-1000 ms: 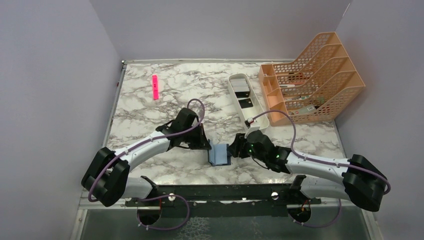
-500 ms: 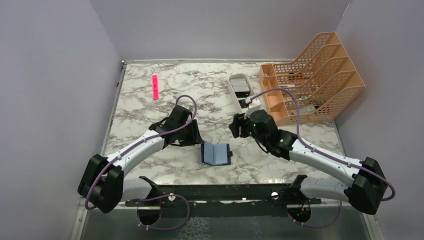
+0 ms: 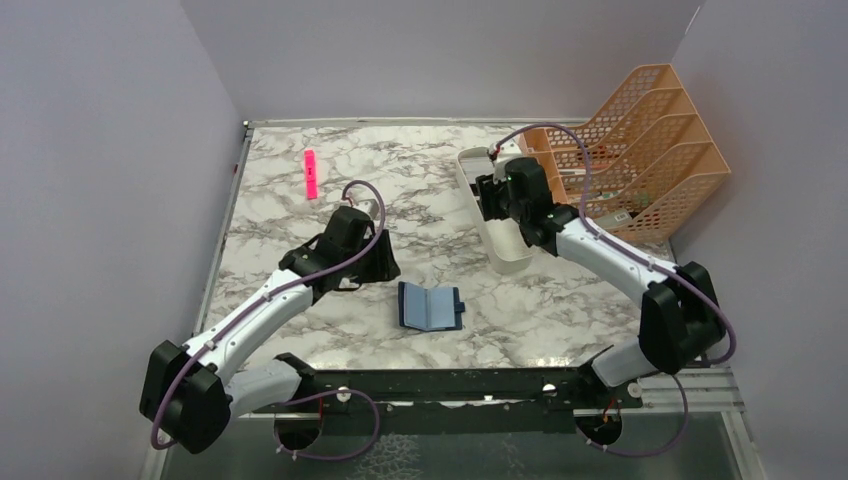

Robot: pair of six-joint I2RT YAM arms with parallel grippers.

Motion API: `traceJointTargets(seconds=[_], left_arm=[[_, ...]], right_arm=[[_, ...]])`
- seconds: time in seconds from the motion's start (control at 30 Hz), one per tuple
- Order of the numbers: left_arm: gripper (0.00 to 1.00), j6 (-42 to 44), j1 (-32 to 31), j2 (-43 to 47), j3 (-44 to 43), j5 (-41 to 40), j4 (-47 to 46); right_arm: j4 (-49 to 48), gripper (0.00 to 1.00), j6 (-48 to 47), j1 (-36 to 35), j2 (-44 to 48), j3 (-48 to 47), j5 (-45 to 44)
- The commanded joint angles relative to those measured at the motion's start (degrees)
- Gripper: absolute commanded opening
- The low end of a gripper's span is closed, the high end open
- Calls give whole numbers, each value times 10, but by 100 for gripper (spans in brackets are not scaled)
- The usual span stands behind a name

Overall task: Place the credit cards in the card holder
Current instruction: Pick up the credit card from the storage box.

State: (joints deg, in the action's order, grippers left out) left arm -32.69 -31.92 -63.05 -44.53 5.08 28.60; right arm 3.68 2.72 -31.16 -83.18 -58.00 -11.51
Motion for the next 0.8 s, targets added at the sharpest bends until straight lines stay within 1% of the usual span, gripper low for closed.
traceJointTargets(seconds=[0.0, 0.1, 0.17, 0.2, 0.27, 0.3, 0.4, 0.43, 0.5, 0.6, 0.77], left_arm=[[57, 44, 1, 20, -25, 28, 4], [59, 63, 1, 36, -27, 28, 3], [62, 71, 1, 49, -30, 34, 2], [67, 76, 1, 54, -31, 37, 1], [79, 87, 2, 64, -36, 40, 2], [83, 92, 2, 70, -38, 39, 1], [91, 101, 2, 85, -38, 27, 0], [98, 102, 2, 90, -37, 20, 1], [99, 103, 1, 100, -35, 8, 1], [99, 104, 2, 121, -33, 2, 1], [99, 106, 1, 153, -31, -25, 1]], right_arm=[[10, 59, -142, 44, -61, -51, 65], [-7, 58, -229, 69, -80, -59, 134], [-26, 59, -303, 73, -87, -51, 161], [-32, 60, -339, 73, -92, -49, 171], [-44, 61, -423, 76, -105, -46, 188], [-48, 62, -445, 78, -115, -50, 194], [-27, 62, -490, 92, -155, -84, 226], [-26, 62, -508, 93, -167, -92, 236], [-38, 62, -537, 96, -191, -103, 238], [-19, 62, -570, 101, -227, -138, 242], [-43, 62, -625, 104, -261, -157, 267]])
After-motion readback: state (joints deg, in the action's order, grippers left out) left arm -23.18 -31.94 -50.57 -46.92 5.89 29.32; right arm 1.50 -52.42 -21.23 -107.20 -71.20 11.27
